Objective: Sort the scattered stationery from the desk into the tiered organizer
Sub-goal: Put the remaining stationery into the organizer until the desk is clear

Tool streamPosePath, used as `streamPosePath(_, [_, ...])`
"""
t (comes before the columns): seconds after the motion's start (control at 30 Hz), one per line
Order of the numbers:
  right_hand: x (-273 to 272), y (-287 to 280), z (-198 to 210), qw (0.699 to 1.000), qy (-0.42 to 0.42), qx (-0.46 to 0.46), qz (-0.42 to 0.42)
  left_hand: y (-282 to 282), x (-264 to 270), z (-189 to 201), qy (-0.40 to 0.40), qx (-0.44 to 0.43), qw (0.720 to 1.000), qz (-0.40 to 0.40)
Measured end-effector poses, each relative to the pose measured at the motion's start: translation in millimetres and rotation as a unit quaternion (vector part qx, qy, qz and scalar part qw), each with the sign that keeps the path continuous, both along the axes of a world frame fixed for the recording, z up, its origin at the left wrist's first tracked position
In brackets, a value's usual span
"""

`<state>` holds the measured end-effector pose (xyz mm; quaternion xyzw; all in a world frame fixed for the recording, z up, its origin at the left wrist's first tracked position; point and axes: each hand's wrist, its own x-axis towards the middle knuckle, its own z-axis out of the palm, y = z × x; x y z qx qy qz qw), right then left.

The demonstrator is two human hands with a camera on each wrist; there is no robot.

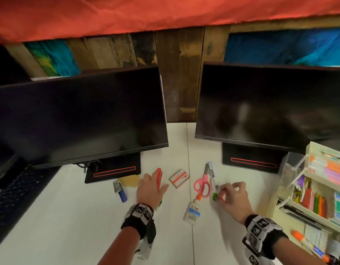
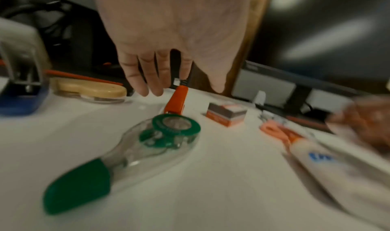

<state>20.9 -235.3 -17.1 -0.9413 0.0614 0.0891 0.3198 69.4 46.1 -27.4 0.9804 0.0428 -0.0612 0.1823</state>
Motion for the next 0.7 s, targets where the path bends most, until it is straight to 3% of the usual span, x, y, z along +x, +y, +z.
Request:
streamPosePath(0.07, [9.8, 9.4, 2.1, 0.995, -0.024, 0.090, -0.042, -5.3, 3.3, -5.1, 0.031, -0.009, 0.999, -0.019])
streamPosePath(0.17, [21.2, 24.7, 3.0, 0.980, -0.015, 0.188, -0.066, -11.5, 13.5, -8.9, 0.045, -0.009, 0.999, 0.028])
streamPosePath(0.3, [24.5, 47.8, -6.2, 0.994, -0.023, 0.103, 0.028, -1.8, 9.7, -5.5, 0.071, -0.051, 0.994, 0.070])
streamPosePath(0.4, [27.1, 65.2, -16.3, 0.994, -0.015, 0.003, 0.108, 18.7, -0.2, -2.1, 0.116, -0.144, 0.979, 0.081])
streamPosePath(0.47, [32.2, 76.9, -19.0, 0.989, 0.023, -0.074, 0.125, 33.7, -8.8, 1.3, 0.150, -0.236, 0.956, 0.093])
streamPosePath(0.57, [39.5, 93.0, -16.6, 0.981, 0.022, -0.150, 0.122, 56.8, -26.8, 10.8, 0.110, -0.407, 0.876, 0.233])
streamPosePath(0.63, [42.0, 101.4, -12.2, 0.970, 0.036, -0.195, 0.138, 70.4, -35.5, 16.4, 0.055, -0.447, 0.837, 0.312])
streamPosePath(0.67, [42.3, 103.7, -9.7, 0.965, 0.044, -0.216, 0.144, 76.9, -36.6, 18.1, 0.018, -0.431, 0.839, 0.333])
streamPosePath(0.7, [40.9, 105.4, -7.9, 0.959, 0.052, -0.236, 0.150, 83.4, -36.3, 17.9, -0.012, -0.369, 0.866, 0.337])
